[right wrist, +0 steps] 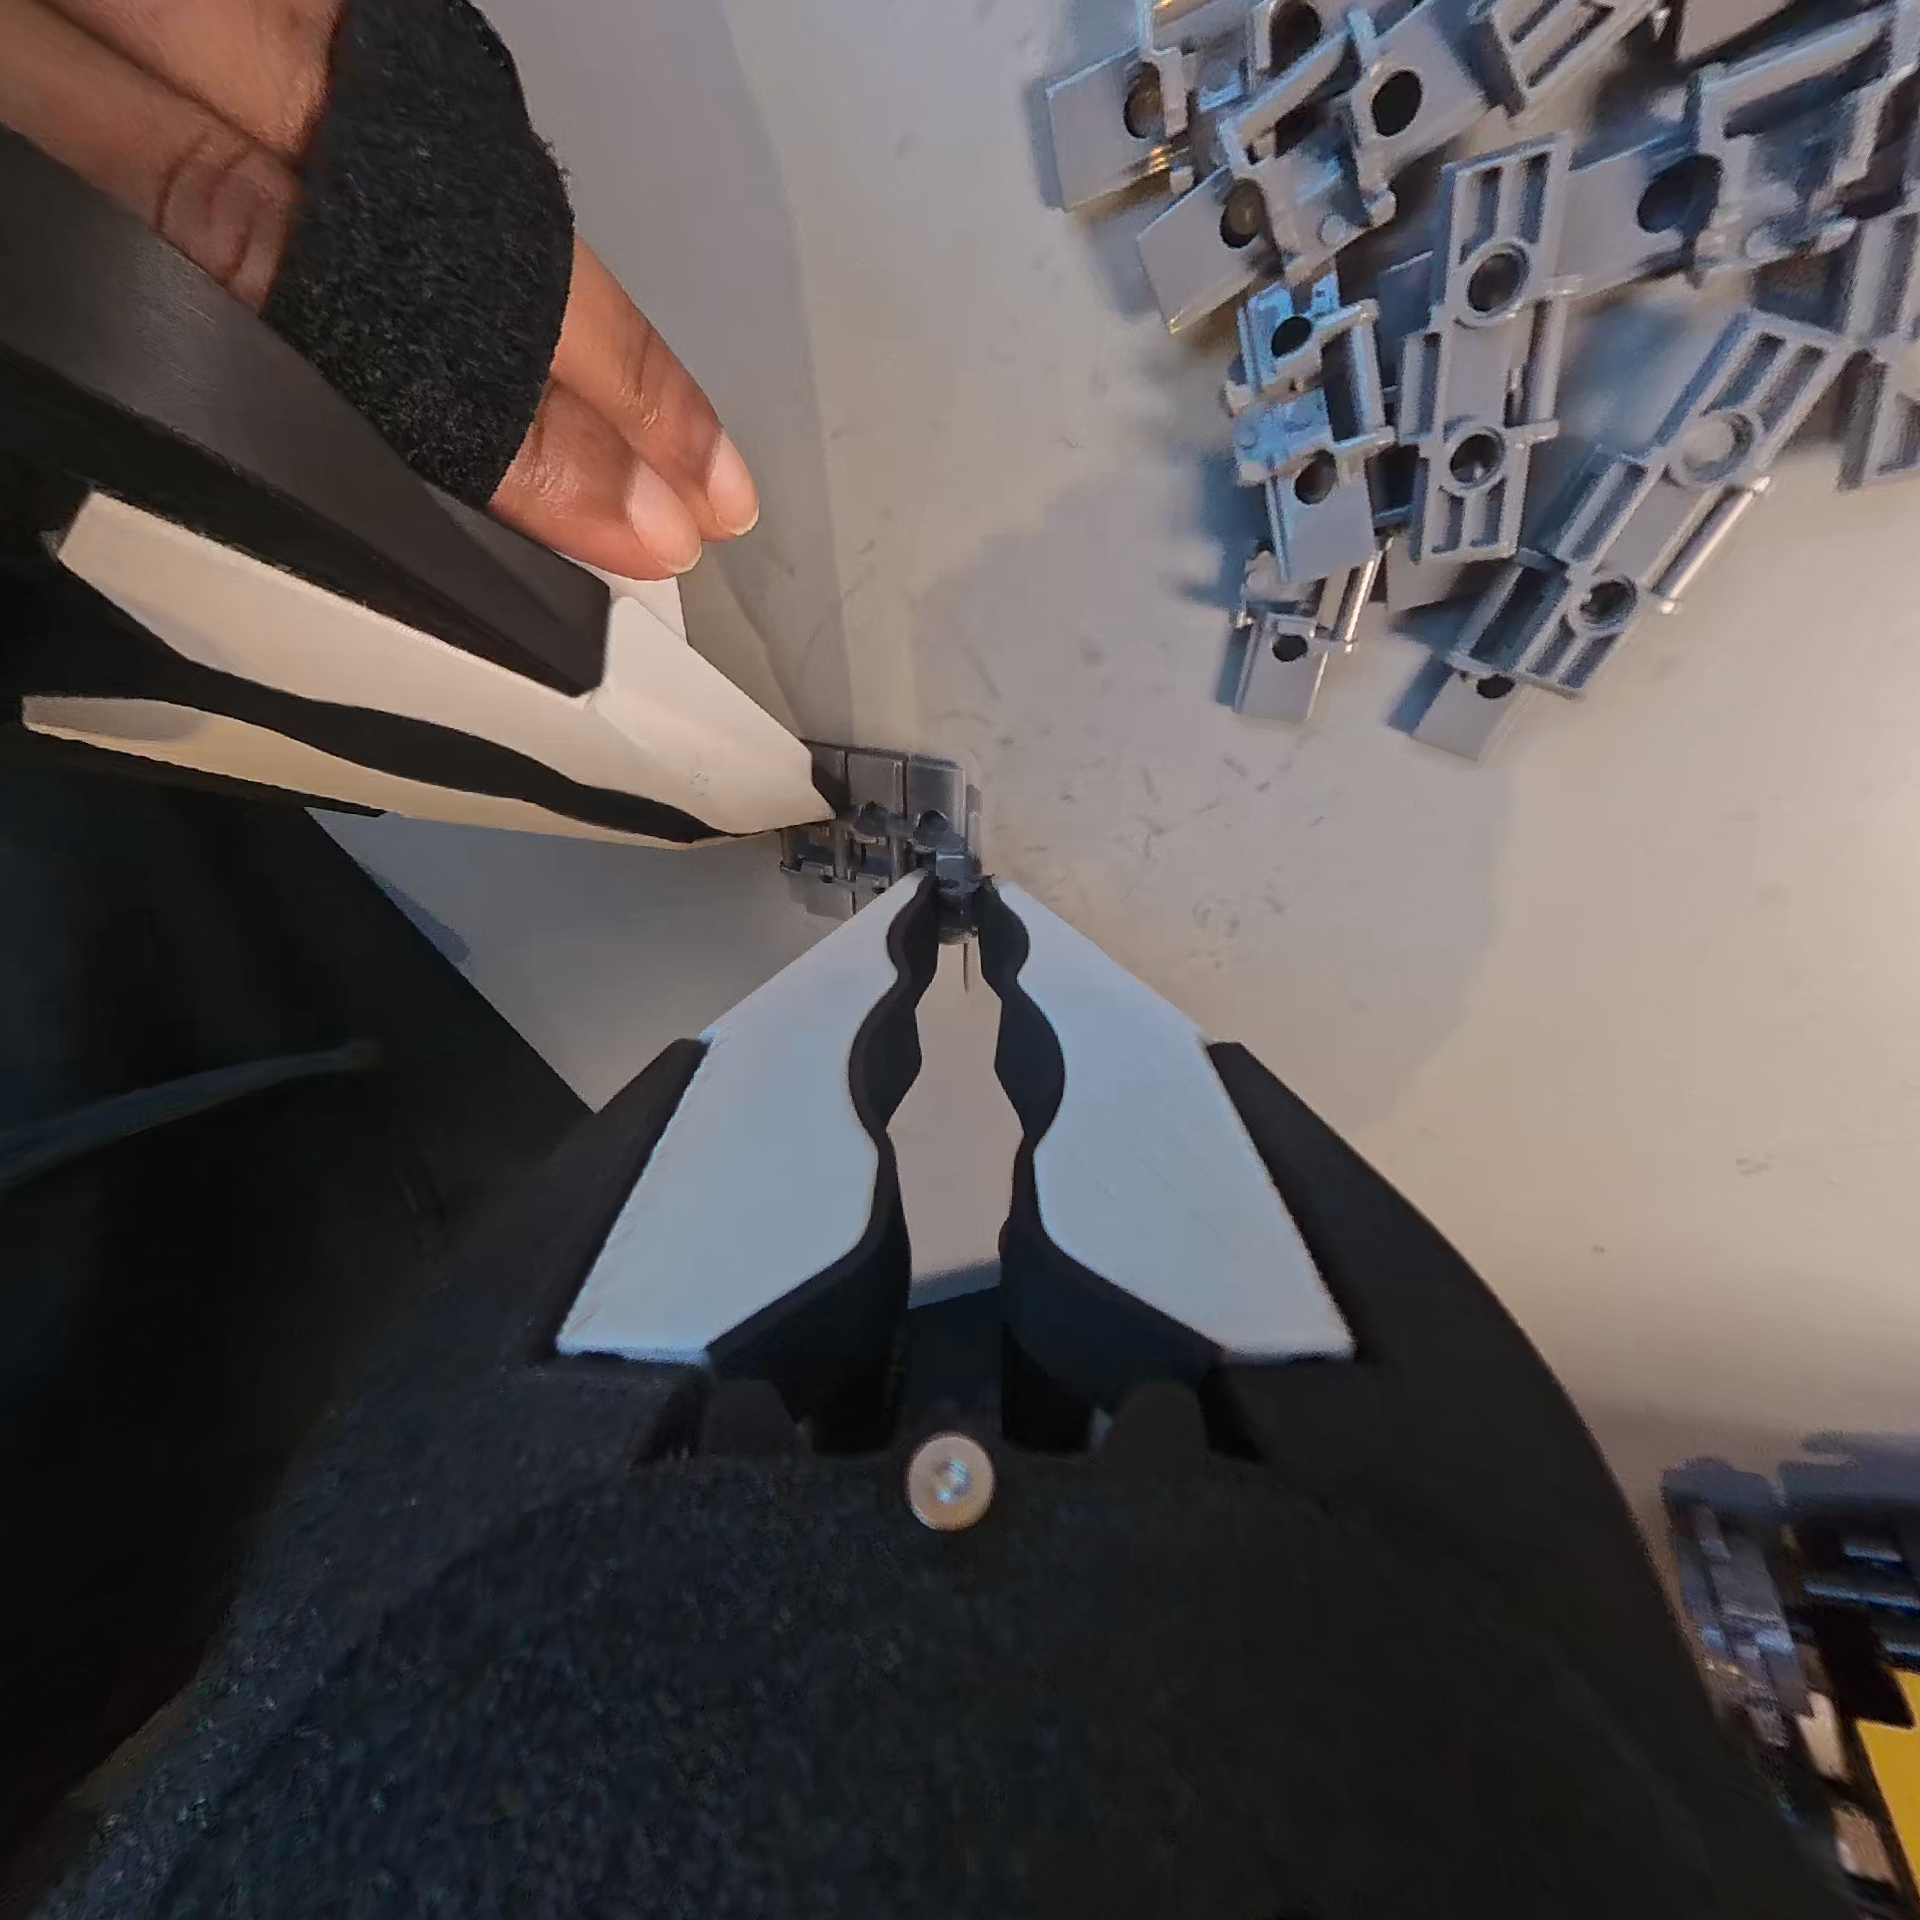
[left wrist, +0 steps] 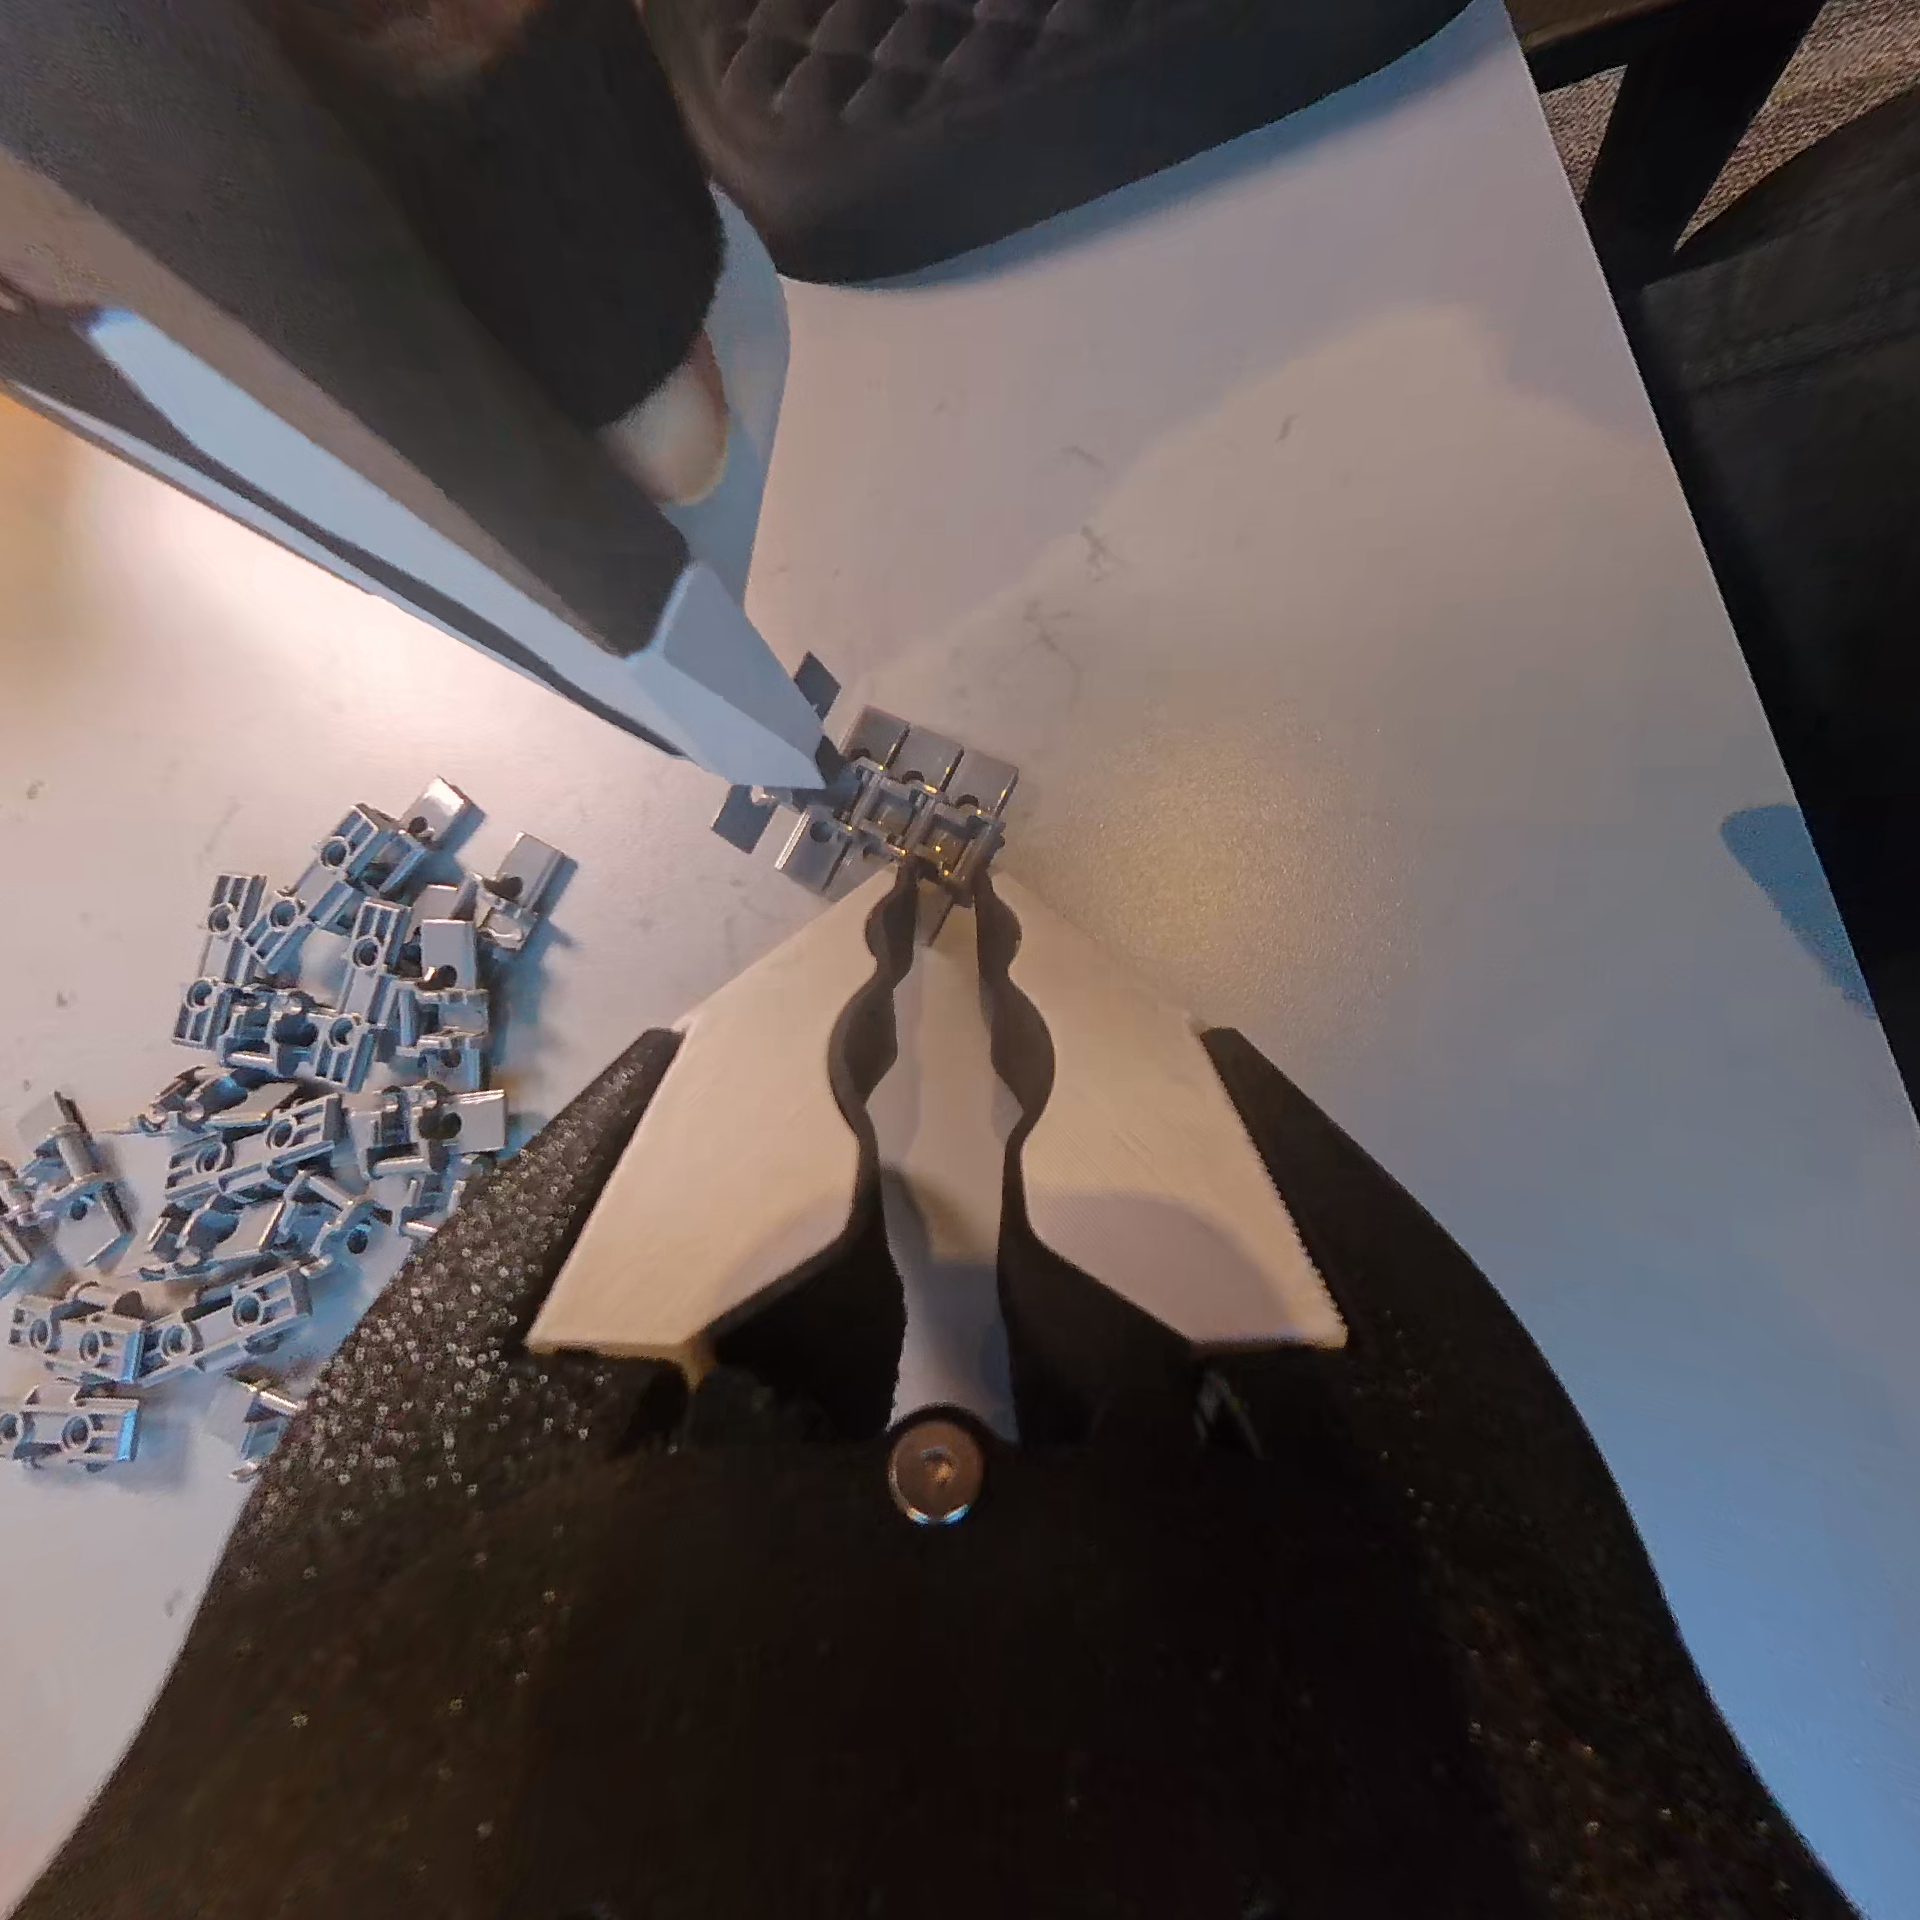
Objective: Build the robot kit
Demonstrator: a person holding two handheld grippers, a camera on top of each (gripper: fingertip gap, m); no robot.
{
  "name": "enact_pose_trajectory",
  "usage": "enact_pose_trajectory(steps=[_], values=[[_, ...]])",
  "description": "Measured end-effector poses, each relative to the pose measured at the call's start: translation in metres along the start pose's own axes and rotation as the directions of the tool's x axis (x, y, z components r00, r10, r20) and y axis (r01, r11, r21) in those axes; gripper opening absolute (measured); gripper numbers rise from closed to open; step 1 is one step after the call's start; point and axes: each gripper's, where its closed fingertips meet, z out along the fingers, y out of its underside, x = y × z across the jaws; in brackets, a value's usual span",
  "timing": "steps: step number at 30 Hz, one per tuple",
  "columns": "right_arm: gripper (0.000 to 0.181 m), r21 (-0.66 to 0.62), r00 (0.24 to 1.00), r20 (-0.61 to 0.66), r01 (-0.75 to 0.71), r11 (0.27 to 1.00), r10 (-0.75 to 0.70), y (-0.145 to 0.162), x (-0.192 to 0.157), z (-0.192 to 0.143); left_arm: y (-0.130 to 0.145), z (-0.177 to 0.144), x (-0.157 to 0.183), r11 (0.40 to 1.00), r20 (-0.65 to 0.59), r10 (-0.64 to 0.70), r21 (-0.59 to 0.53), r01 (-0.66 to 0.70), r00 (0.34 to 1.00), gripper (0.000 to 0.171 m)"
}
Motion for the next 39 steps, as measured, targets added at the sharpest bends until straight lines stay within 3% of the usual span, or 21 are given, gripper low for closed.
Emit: enact_pose_trajectory(steps=[6, 10, 15, 21, 26, 30, 33, 39], values=[[0.006, -0.028, 0.999, 0.045, 0.02, 0.999, -0.019, -0.001, 0.001, 0.002, 0.0, 0.0, 0.001, 1.0, -0.008, -0.006, 0.004, 0.006, 1.0, 0.01], [0.006, 0.008, 0.986, 0.164, -0.031, 0.999, 0.029, -0.001, 0.001, 0.004, 0.0, 0.0, 0.001, 1.0, -0.013, -0.013, 0.007, 0.013, 1.0, 0.01], [0.006, 0.083, 0.979, 0.202, 0.015, 0.996, -0.031, -0.001, 0.002, 0.004, 0.0, 0.0, 0.0, 1.0, -0.019, -0.019, 0.01, 0.02, 1.0, 0.009], [0.007, 0.316, 0.97, 0.209, 0.053, 0.947, -0.124, -0.001, 0.001, 0.003, 0.0, 0.001, 0.0, 1.0, -0.023, -0.022, 0.009, 0.022, 0.999, 0.009], [0.007, 0.3, 0.973, 0.194, 0.064, 0.952, -0.127, -0.001, -0.001, 0.002, 0.0, 0.001, 0.0, 1.0, -0.028, -0.024, 0.008, 0.024, 0.999, 0.009], [0.028, 0.382, 0.956, 0.263, 0.02, 0.924, -0.13, -0.008, 0.0, -0.019, -0.001, 0.001, 0.001, 0.999, -0.037, -0.032, 0.009, 0.033, 0.999, 0.009], [0.021, 0.406, 0.969, 0.205, 0.044, 0.913, -0.138, -0.005, 0.012, -0.025, -0.001, 0.001, 0.0, 0.999, -0.04, -0.036, 0.01, 0.036, 0.999, 0.009], [0.015, 0.377, 0.976, 0.13, 0.117, 0.919, -0.177, 0.003, 0.011, -0.004, -0.001, 0.001, 0.001, 1.0, -0.04, -0.03, 0.01, 0.03, 0.999, 0.009]])
